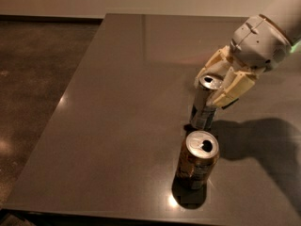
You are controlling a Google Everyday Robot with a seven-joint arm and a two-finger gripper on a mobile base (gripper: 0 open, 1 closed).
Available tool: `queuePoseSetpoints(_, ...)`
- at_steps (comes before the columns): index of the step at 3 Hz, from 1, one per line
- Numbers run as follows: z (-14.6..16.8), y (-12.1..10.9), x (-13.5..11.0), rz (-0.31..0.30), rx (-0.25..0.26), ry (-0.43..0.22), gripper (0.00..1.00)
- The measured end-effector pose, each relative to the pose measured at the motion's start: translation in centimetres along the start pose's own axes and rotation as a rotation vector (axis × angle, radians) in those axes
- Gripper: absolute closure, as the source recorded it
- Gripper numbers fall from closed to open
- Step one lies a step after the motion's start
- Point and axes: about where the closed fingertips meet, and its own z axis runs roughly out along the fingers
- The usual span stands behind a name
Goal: Move redbull can near orange can
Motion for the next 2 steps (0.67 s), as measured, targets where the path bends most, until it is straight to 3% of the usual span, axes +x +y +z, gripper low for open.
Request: queuePoseSetpoints(2, 0.2, 2.4, 0.3, -0.003, -0.018, -0.004, 1.0)
